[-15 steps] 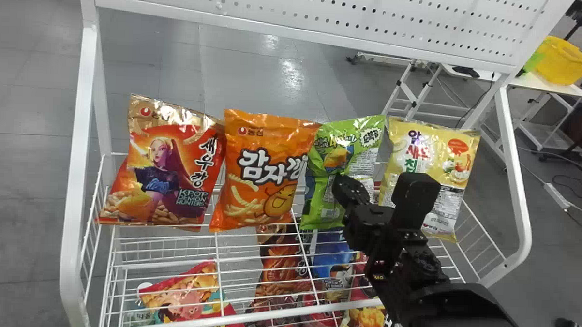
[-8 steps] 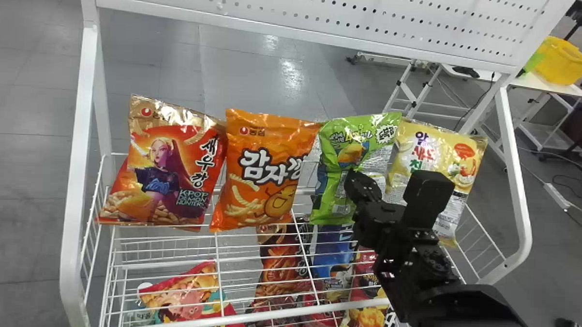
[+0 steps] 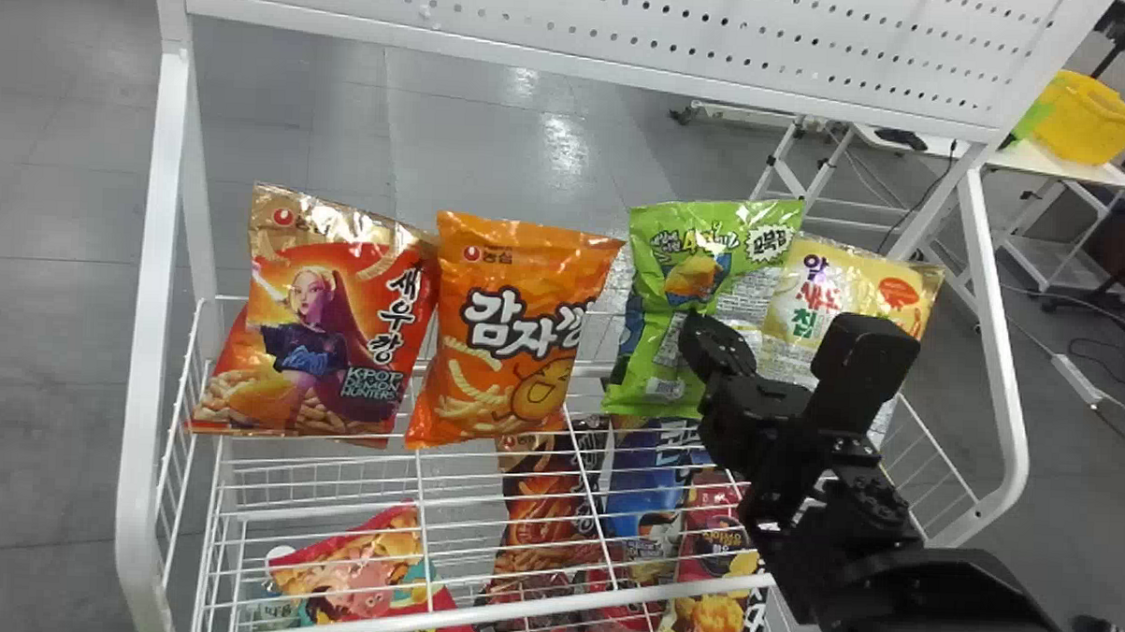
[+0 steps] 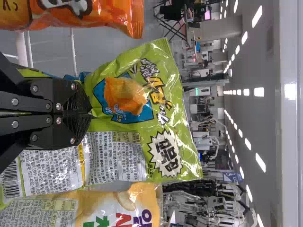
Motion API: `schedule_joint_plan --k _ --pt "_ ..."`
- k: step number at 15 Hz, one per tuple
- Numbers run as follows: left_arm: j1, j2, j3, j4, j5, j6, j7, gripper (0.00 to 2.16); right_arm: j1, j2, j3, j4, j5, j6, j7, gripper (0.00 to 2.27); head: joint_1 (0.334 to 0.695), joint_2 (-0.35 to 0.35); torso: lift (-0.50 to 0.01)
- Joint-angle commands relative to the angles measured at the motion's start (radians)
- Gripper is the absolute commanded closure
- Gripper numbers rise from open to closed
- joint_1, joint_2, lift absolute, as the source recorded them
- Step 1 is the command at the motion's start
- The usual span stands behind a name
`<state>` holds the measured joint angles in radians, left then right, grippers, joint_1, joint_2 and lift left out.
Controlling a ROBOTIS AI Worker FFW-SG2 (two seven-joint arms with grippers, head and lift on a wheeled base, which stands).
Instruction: Hold basket handle with left hand then pick Gkobukchip with right hand and place into basket
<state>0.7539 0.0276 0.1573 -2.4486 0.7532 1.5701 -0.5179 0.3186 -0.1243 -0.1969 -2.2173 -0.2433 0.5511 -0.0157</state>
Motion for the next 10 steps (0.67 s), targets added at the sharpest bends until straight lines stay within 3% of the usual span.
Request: schedule_joint_plan --k 1,6,10 --pt "-0.005 0.0 -0.007 -0.006 0.0 0.001 0.006 1.64 0.03 0.0 -0.018 -0.062 -0.01 0.047 -0.01 2.24 0.695 -0.35 -0.032" --pt "-0.005 0.003 -0.012 -0.018 0.0 0.001 0.012 1.64 0.132 -0.008 -0.099 -0.199 -0.09 0.102 -0.023 2.24 0.695 -0.35 -0.032" --pt "-0.008 -0.003 -0.015 -0.02 0.0 0.001 0.024 1.64 0.251 -0.002 -0.226 -0.38 -0.278 0.31 0.052 2.24 0.695 -0.35 -0.032"
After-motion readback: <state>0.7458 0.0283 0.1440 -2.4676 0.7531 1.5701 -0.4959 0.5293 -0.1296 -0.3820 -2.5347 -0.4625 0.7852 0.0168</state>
